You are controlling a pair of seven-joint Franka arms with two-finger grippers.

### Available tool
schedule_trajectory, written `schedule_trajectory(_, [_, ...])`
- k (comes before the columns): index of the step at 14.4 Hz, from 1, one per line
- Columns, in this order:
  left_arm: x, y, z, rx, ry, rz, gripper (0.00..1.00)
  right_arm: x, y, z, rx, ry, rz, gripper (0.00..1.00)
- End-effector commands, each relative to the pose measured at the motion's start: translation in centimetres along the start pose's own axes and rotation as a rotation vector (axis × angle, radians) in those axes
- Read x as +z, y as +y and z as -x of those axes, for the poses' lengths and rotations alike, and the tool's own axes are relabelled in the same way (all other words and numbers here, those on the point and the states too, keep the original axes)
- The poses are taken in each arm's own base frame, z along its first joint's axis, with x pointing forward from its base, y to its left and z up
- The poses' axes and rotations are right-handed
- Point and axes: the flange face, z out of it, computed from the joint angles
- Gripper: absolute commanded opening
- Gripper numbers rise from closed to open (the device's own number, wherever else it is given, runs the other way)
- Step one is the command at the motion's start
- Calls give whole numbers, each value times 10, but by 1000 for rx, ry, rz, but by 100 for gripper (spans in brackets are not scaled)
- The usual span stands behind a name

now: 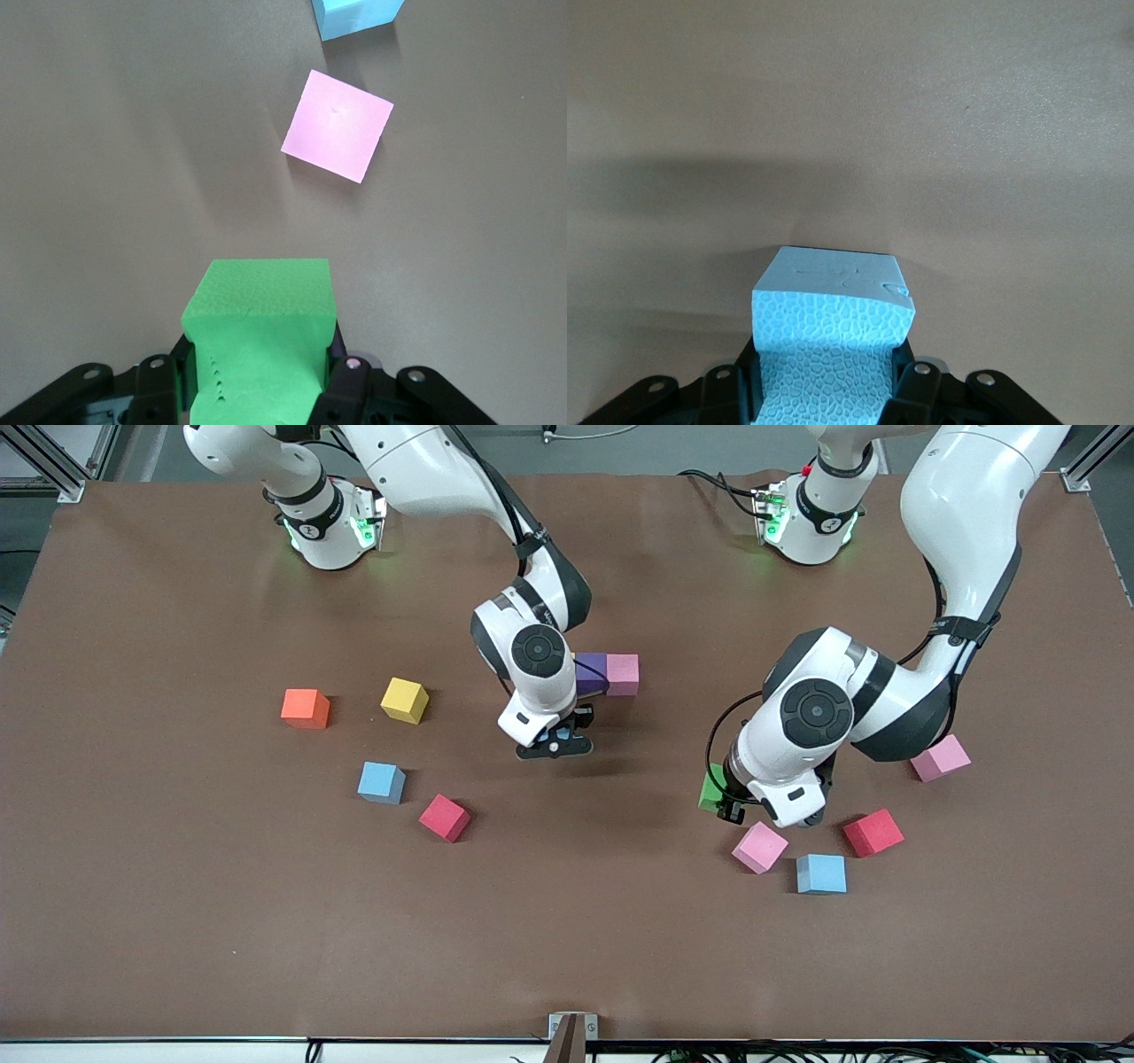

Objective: Arrange 11 blocks into digit 3

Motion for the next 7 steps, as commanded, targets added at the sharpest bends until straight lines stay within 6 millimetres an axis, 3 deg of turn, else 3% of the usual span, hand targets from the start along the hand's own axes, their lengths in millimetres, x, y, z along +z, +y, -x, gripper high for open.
schedule_trajectory(1, [-9,-4,1,-14,18,-4,15,-4,-1,7,-2,9,10,3])
schedule_trajectory(5, [-8,-5,2,-12,18,-8,15,0,0,8,0,2,14,8])
schedule_trajectory(6, [-4,-7,2,-10,25,-30,15,-1,1,7,-2,1,15,30])
schedule_trajectory(7, [-4,-9,2,-11,30,-42,15,-2,1,7,-6,2,16,99])
